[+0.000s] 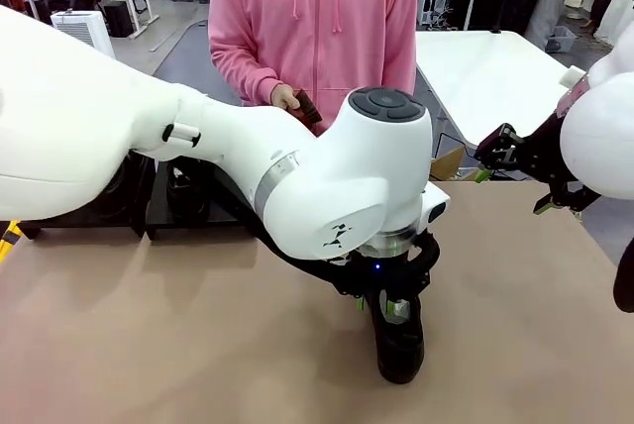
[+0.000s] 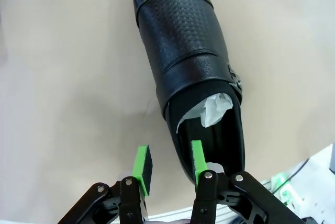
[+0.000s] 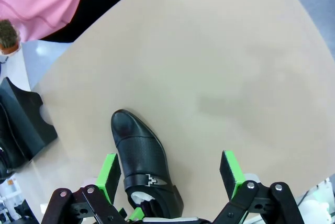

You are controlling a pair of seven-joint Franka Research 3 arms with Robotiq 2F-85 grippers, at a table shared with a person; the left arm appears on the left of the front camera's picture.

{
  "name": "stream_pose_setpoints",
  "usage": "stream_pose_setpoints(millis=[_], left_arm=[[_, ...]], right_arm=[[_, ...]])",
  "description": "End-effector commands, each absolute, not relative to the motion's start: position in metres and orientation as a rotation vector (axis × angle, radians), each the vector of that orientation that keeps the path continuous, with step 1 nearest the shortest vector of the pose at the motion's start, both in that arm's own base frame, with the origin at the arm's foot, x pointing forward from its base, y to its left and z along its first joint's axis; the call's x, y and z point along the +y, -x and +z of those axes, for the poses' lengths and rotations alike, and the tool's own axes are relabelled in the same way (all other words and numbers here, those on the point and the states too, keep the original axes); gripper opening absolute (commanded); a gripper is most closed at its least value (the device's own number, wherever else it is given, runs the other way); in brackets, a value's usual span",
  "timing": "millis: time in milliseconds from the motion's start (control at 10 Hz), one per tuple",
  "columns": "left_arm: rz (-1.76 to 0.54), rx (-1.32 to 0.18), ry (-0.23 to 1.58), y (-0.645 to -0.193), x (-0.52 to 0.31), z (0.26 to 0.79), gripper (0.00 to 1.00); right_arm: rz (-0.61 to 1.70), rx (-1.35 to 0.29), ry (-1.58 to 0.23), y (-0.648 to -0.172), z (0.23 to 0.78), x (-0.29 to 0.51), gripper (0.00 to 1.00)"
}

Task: Organize the shoes by placing them on the stand.
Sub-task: Place the Shoe from the middle of the table onto the Shoes Stand.

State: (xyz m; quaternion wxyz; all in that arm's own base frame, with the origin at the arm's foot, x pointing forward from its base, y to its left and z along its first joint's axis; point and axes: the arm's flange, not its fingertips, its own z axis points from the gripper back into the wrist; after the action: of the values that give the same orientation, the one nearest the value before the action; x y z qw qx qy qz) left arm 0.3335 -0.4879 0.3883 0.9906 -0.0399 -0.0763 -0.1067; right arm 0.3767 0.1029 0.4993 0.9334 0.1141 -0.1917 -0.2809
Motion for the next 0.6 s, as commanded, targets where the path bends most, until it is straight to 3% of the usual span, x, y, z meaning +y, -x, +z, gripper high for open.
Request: stream_pose_setpoints(millis=[0,400,500], left_arm=[[-0.186,-0.181,0.066,-0.338,-0.500,0.381,0.43],[-0.223,-0.105,0.058,-0.344,-0.501,0.360,0.43],[-0.244,-0.117,0.029,-0.342,-0.501,0.360,0.29]], right_arm=[[-0.556,-0.387,-0.253,-0.377,0.500,0.099,1.00],[-0.556,-0.387,-0.253,-0.377,0.500,0.099,1.00],[-0.556,-0.387,-0.253,-0.377,0.500,0.099,1.00]])
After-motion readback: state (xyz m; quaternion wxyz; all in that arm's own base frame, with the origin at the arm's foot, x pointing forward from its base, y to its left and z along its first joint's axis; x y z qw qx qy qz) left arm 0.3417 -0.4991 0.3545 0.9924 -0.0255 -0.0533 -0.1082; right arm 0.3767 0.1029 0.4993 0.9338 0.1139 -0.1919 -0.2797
